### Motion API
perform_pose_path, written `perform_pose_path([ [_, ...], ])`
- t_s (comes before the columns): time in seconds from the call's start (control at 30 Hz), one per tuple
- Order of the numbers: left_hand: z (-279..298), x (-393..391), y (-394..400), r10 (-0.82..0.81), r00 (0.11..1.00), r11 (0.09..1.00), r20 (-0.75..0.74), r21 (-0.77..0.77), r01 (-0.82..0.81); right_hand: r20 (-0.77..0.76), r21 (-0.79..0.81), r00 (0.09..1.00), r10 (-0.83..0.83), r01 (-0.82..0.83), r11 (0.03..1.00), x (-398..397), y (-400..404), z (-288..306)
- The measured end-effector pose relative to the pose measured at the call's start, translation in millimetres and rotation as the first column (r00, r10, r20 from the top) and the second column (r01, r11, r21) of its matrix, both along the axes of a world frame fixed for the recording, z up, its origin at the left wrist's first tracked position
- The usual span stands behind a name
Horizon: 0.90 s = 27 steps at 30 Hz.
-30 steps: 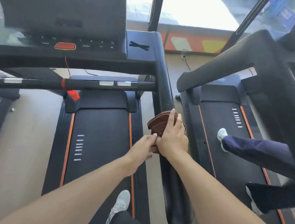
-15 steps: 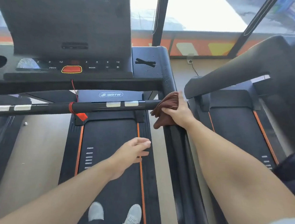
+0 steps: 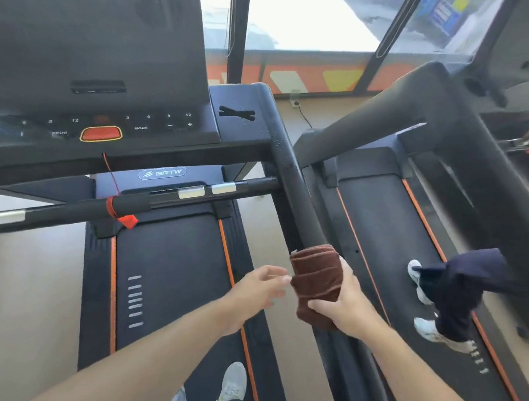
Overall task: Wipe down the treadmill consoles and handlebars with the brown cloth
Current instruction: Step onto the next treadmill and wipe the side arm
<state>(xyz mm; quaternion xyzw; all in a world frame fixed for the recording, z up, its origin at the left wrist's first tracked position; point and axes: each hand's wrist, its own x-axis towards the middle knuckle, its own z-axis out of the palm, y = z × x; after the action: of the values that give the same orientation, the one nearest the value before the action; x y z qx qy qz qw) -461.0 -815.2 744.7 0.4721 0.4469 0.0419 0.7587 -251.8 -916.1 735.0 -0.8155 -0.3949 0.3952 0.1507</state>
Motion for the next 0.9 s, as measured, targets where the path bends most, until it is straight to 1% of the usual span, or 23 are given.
perform_pose_path([
  [0.03, -1, -2, 2, 0.0, 1.0, 1.0, 0.007, 0.005, 0.0, 0.236, -0.012, 0.971, 0.03, -0.028, 1.0, -16, 4, -2],
  [0.07, -2, -5, 4, -0.003, 1.0, 1.0, 0.011, 0.009, 0.003, 0.439, -0.037, 0.897, 0.053, -0.041, 0.998, -32, 10, -1],
  [0.1, -3, -9, 7, -0.009, 1.0, 1.0, 0.009, 0.015, 0.009, 0.574, -0.085, 0.814, 0.089, -0.05, 0.995, -46, 17, -1],
  [0.13, -3, -14, 8, -0.015, 1.0, 1.0, 0.006, 0.024, 0.015, 0.655, -0.131, 0.743, 0.139, -0.07, 0.989, -55, 24, -3],
  [0.2, -5, -25, 13, -0.029, 1.0, 0.999, 0.007, 0.042, 0.029, 0.755, -0.183, 0.617, 0.223, -0.129, 0.975, -61, 38, -13],
  [0.23, -6, -31, 17, -0.03, 1.0, 0.999, 0.009, 0.044, 0.029, 0.783, -0.186, 0.572, 0.245, -0.161, 0.969, -60, 45, -18],
  [0.33, -10, -54, 30, -0.009, 1.0, 0.999, 0.009, 0.034, 0.009, 0.815, -0.177, 0.503, 0.288, -0.257, 0.95, -62, 69, -23],
  [0.4, -15, -68, 37, -0.004, 1.0, 1.0, -0.007, 0.028, 0.004, 0.808, -0.213, 0.488, 0.329, -0.278, 0.937, -62, 93, -20],
  [0.43, -16, -73, 38, 0.0, 1.0, 1.0, -0.023, 0.025, 0.001, 0.797, -0.215, 0.507, 0.329, -0.272, 0.938, -60, 107, -16],
  [0.47, -17, -79, 38, 0.004, 0.999, 1.0, -0.039, 0.021, -0.003, 0.779, -0.19, 0.547, 0.306, -0.26, 0.947, -58, 120, -13],
  [0.53, -21, -86, 36, 0.015, 0.998, 0.999, -0.054, 0.03, -0.013, 0.724, -0.08, 0.657, 0.211, -0.223, 0.972, -47, 143, -8],
  [0.57, -21, -90, 35, 0.02, 0.998, 0.999, -0.063, 0.038, -0.018, 0.671, -0.031, 0.723, 0.164, -0.194, 0.981, -38, 152, -5],
  [0.63, -22, -96, 29, 0.019, 0.996, 0.999, -0.085, 0.05, -0.015, 0.474, 0.03, 0.878, 0.067, -0.092, 0.995, -16, 164, 2],
  [0.67, -23, -98, 24, 0.016, 0.995, 0.998, -0.093, 0.054, -0.011, 0.346, 0.063, 0.938, 0.014, -0.038, 0.997, -6, 163, 5],
  [0.7, -25, -101, 19, 0.015, 0.995, 0.998, -0.1, 0.06, -0.009, 0.221, 0.097, 0.975, -0.037, 0.016, 0.995, 2, 160, 6],
  [0.73, -25, -102, 12, 0.018, 0.994, 0.998, -0.109, 0.066, -0.011, 0.113, 0.129, 0.991, -0.071, 0.056, 0.99, 7, 152, 5],
  [0.8, -27, -104, -2, 0.017, 0.992, 0.998, -0.124, 0.065, -0.009, -0.042, 0.167, 0.995, -0.095, 0.101, 0.981, 12, 132, 2],
  [0.9, -29, -95, -32, 0.009, 0.99, 0.998, -0.137, 0.061, 0.0, -0.188, 0.203, 0.979, -0.086, 0.124, 0.971, 15, 86, 3],
])
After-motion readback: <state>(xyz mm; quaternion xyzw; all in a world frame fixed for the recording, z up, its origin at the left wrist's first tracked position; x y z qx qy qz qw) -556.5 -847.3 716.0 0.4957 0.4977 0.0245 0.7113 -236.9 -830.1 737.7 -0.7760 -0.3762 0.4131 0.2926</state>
